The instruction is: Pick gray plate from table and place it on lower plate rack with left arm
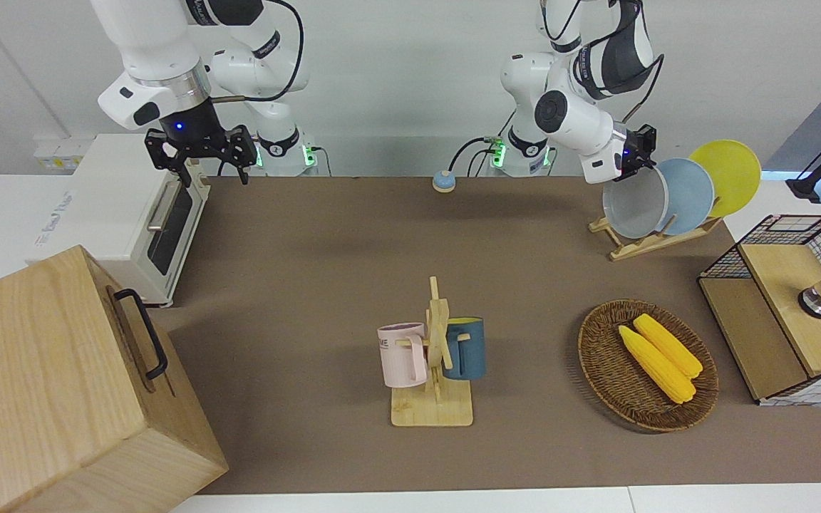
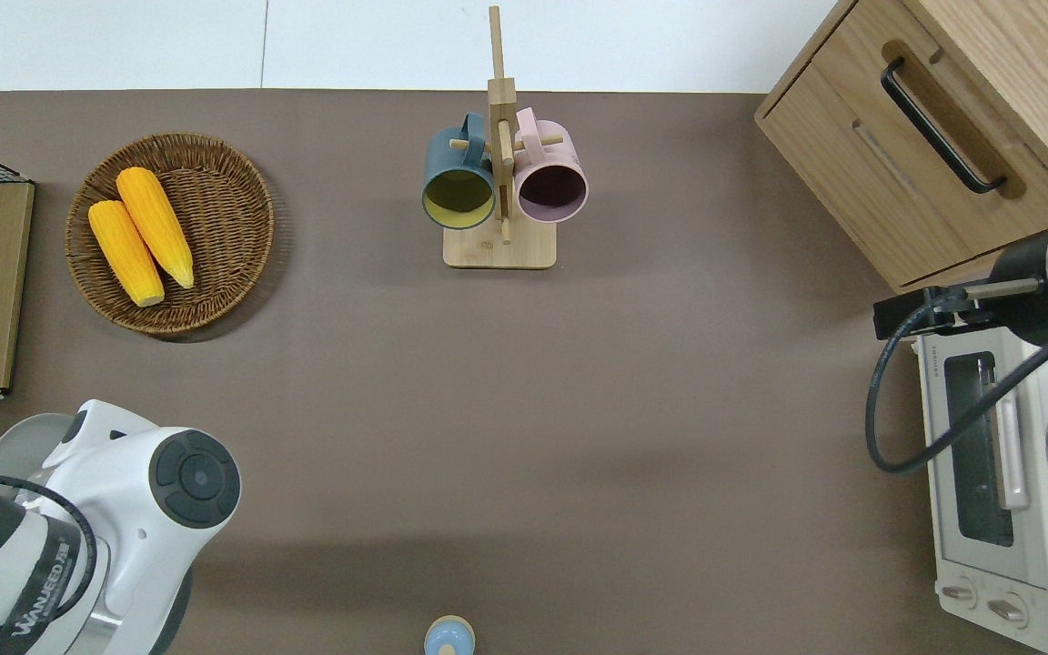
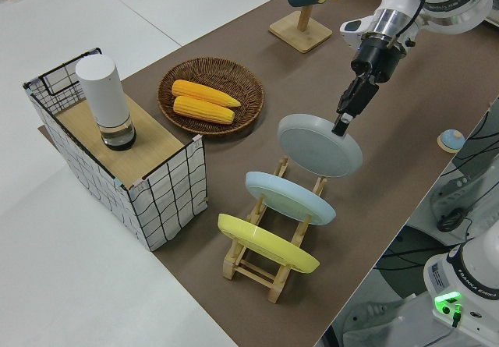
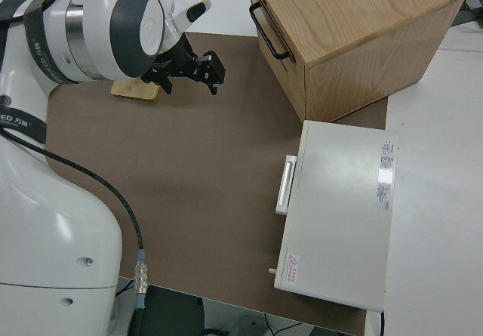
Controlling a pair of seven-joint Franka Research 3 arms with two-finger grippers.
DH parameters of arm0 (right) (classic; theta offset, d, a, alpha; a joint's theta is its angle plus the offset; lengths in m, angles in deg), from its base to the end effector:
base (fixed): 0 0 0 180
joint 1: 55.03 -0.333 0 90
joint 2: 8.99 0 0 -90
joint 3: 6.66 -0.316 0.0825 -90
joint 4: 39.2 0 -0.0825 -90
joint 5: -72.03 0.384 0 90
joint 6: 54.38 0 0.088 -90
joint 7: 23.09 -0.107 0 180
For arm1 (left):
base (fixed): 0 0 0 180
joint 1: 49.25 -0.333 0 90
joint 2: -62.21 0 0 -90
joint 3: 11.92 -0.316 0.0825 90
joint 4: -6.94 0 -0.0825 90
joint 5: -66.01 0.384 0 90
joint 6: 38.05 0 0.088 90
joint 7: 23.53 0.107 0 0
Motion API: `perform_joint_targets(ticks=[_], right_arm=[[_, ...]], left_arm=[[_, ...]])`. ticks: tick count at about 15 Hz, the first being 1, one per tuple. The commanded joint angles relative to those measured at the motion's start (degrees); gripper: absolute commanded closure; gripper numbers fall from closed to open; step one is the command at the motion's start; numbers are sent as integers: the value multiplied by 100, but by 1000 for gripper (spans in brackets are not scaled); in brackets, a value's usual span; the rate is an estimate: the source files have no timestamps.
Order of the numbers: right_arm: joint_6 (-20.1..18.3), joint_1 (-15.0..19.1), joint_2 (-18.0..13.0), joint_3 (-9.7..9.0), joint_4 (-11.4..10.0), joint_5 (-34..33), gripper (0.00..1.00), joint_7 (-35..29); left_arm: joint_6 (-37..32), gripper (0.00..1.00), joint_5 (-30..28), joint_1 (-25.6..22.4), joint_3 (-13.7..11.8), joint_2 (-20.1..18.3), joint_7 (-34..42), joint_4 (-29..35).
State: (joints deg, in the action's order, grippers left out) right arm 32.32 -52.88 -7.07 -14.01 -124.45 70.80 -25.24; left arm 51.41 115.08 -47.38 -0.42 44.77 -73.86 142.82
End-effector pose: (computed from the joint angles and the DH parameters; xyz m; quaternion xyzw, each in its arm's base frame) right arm 0.5576 0.0470 0.6399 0.9996 0.0260 -0.0034 0.0088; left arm 0.4109 -0.0171 0.4477 -0.8520 -0.1894 -0.0261 0.4874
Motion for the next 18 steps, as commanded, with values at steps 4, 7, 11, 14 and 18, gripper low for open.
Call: perform_joint_targets(ticks=[4, 7, 11, 14, 18], right_arm=[[-92, 128, 54, -118, 114, -17, 17, -75], [-92, 128, 54, -118, 114, -17, 17, -75], [-92, 128, 54, -118, 114, -17, 17, -75], [-92, 128, 54, -118, 123, -17, 17, -75], [-92, 128, 54, -118, 123, -17, 17, -84]], left_arm=[[397, 1000, 225, -63, -87, -15, -373, 343], [441, 1000, 251, -89, -87, 38, -417, 360], [581, 1000, 322, -204, -87, 161, -460, 378], [591, 1000, 444, -204, -87, 346, -671, 378], [591, 1000, 453, -204, -87, 408, -715, 378]])
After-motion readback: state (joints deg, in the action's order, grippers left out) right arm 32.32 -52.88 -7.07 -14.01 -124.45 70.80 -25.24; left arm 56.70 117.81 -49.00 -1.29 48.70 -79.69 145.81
